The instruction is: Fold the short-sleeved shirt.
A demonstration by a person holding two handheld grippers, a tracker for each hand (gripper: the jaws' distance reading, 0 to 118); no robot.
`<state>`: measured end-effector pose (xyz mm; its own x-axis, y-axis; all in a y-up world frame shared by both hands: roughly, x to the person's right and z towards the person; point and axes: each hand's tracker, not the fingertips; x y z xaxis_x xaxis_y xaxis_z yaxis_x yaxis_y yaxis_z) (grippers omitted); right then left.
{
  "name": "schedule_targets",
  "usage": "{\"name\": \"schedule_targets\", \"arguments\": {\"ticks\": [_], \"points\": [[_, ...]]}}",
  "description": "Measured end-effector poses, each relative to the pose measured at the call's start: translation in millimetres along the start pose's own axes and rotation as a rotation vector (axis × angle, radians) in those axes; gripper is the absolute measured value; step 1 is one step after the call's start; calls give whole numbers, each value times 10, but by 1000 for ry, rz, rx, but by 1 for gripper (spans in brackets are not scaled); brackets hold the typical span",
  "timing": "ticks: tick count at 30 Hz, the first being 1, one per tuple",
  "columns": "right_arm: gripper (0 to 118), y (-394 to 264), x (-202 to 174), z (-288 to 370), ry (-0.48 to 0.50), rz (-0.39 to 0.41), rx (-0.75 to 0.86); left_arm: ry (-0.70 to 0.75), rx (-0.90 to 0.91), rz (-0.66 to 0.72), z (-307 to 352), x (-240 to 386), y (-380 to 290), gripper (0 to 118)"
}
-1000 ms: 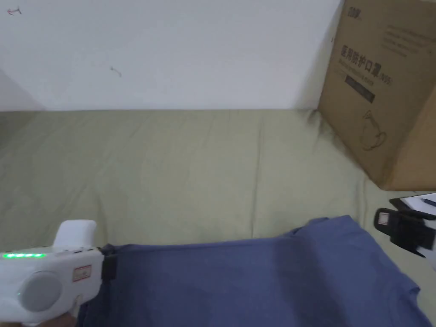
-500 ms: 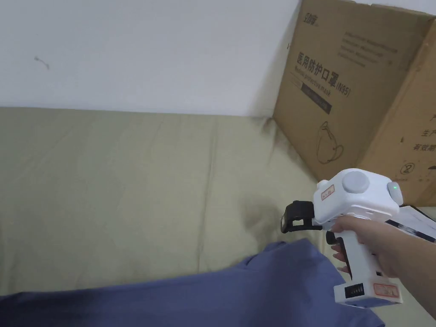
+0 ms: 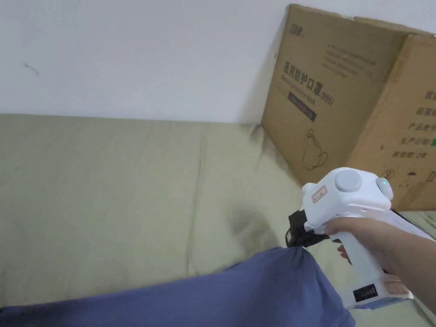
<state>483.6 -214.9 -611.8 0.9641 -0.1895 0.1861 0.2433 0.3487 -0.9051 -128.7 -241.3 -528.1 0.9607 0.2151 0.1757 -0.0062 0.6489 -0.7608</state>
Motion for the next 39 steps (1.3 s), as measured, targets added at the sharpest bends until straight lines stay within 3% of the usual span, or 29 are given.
{"name": "schedule_targets", "arguments": {"ticks": [6,8,17,29,39], "points": [[3,-537,-82,1338,28,27,142,-42,109,-37,794,57,333,1],[3,-685,-135,1798,22,27,214,-118,143,-42,1067,65,501,1],[3,-917,-404,3449,142,-3,486,-75,281,-66,2243,318,1409,1],[3,44,-974,4315,62,-5,683,4,435,-123,2802,544,2593,1],[3,1420,-1521,4377,-64,33,822,58,464,-113,2096,533,3711,1]]}}
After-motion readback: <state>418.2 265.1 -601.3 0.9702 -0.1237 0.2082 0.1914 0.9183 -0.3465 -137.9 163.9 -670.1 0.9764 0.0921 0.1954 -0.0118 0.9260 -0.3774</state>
